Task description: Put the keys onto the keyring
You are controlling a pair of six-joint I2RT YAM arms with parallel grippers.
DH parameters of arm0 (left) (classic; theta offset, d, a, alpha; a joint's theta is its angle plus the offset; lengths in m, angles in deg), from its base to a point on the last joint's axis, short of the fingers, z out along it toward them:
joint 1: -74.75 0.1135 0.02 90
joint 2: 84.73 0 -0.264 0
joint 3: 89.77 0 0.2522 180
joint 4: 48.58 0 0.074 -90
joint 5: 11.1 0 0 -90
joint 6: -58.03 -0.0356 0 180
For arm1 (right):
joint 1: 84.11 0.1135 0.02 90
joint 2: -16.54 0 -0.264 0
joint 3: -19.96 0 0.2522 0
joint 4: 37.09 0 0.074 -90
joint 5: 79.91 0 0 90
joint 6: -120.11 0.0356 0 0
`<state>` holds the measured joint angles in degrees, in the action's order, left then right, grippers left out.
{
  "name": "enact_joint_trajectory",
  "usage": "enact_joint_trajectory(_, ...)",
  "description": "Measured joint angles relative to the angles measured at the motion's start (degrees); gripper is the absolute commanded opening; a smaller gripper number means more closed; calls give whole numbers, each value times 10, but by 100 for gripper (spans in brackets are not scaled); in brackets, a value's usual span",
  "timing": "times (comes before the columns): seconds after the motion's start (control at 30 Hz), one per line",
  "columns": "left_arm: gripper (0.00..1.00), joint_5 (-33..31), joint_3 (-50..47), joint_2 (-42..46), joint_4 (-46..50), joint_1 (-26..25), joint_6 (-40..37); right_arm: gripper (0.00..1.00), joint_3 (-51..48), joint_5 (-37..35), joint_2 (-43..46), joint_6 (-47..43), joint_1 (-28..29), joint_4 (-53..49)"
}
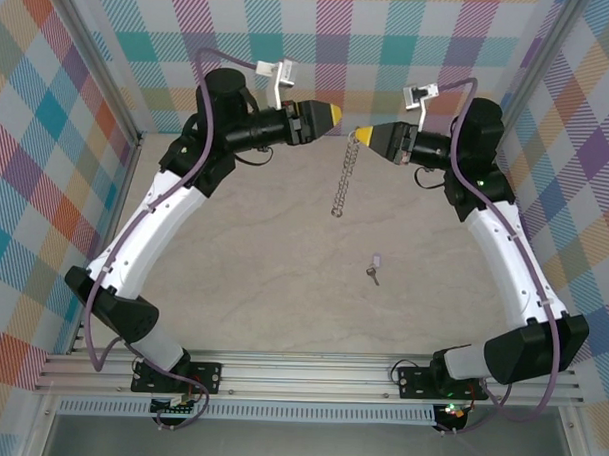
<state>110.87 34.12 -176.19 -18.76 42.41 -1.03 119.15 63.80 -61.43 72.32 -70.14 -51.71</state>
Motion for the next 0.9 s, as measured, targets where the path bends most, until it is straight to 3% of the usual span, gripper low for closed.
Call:
enact_joint_trajectory(0.37, 49, 1, -56, 5, -137, -5, 120, 0, 0, -79, 45, 54, 0, 72)
enact_joint_trajectory(0.9, 46, 36, -44, -28, -182, -24, 150, 0, 0, -83, 16, 115, 0, 122)
